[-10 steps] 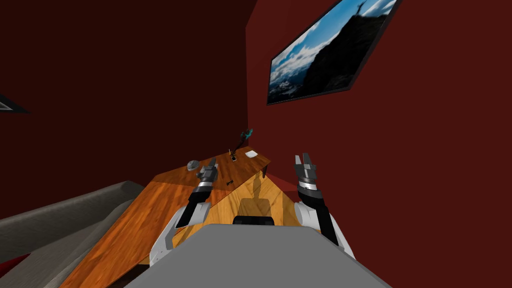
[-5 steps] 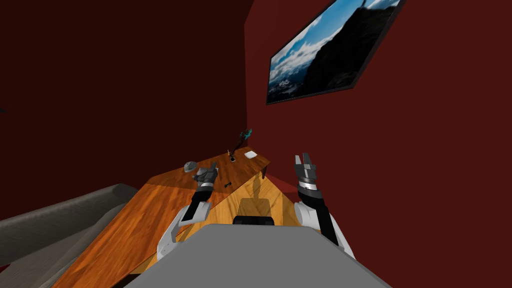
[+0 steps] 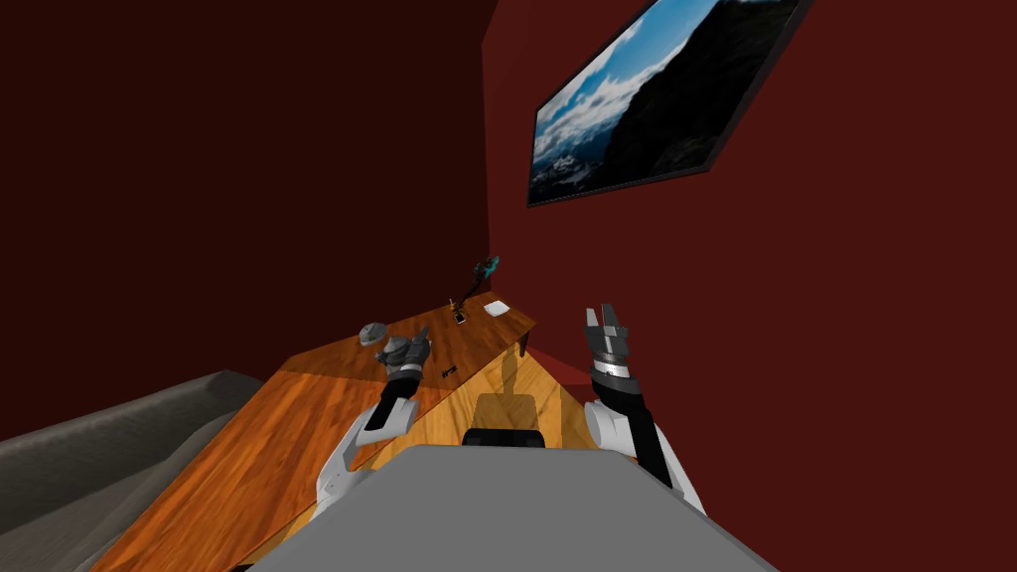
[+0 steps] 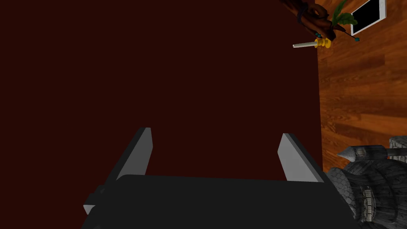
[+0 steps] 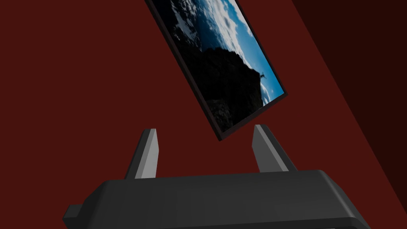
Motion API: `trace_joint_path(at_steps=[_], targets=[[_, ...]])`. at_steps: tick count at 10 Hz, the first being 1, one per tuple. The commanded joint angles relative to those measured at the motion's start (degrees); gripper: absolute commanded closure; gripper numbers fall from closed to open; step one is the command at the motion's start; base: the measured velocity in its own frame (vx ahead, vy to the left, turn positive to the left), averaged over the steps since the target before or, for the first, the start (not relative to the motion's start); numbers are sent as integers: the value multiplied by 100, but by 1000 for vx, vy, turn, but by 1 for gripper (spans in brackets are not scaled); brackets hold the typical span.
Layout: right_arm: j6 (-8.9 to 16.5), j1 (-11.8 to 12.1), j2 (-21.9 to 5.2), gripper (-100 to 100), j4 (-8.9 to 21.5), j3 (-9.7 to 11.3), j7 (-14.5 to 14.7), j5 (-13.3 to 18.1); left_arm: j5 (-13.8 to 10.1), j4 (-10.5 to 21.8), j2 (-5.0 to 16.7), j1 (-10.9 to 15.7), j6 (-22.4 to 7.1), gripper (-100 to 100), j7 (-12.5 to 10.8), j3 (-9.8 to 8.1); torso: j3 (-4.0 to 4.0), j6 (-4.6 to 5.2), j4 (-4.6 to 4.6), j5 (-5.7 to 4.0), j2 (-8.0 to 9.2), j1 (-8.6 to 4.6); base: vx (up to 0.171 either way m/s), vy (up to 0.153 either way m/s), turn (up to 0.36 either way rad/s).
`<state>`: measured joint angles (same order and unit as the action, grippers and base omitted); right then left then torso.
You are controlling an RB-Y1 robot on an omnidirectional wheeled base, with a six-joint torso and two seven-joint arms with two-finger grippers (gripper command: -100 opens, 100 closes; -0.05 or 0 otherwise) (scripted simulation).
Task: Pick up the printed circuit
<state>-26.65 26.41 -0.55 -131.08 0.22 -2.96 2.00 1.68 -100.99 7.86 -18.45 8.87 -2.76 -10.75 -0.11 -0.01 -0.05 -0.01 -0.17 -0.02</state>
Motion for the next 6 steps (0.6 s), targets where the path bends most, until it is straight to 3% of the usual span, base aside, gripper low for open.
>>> trace_joint_path(at_steps=[1, 2, 6], targets=[[0, 0, 0, 0, 0, 0, 0, 0, -45, 286, -12, 92, -172, -100, -34, -60, 0, 0, 0, 0, 0, 0, 37, -15, -16], [0, 0, 0, 0, 0, 0, 0, 0, -45, 322, -12, 92, -172, -100, -34, -60, 1, 0, 1, 0, 2, -3, 32, -13, -2], [0, 0, 0, 0, 0, 0, 0, 0, -205, 1122, 43, 380, -648, -100, -168, -254, -4, 0, -2, -2, -7, -8, 59, -28, -14]])
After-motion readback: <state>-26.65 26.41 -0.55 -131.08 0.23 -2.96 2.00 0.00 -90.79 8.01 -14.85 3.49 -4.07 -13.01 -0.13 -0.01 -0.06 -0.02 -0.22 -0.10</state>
